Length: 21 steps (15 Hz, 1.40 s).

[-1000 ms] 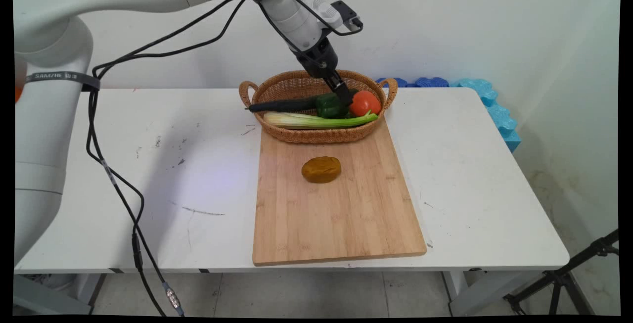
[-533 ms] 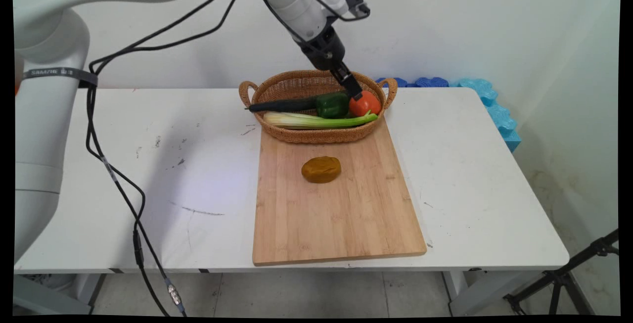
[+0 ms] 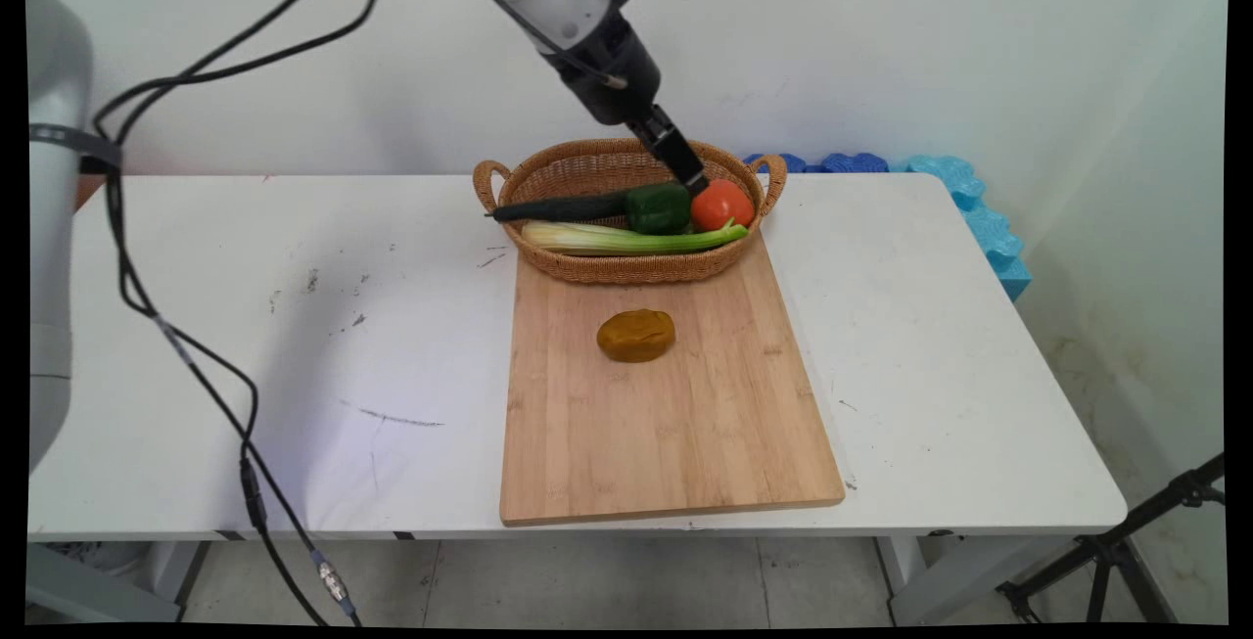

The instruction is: Pick up the potato from the cutting board

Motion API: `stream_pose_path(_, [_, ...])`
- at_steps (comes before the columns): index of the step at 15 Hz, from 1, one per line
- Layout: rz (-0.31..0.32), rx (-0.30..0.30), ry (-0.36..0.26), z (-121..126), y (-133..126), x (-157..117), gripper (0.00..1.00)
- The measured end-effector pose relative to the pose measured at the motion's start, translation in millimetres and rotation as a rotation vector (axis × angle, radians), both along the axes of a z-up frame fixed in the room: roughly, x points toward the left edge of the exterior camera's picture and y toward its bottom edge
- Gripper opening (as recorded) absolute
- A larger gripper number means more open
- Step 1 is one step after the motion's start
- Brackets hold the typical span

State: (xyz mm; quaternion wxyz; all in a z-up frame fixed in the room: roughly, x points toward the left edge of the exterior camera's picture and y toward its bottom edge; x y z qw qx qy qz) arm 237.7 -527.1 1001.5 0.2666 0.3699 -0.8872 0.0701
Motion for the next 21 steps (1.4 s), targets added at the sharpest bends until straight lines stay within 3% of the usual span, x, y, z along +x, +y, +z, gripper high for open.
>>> stream_pose_path(8, [-0.016,0.026,-0.006,-21,58,15,1.00])
stream_pose_path(21, [-0.001,0.058,-0.042,-96,75,-2,1.00])
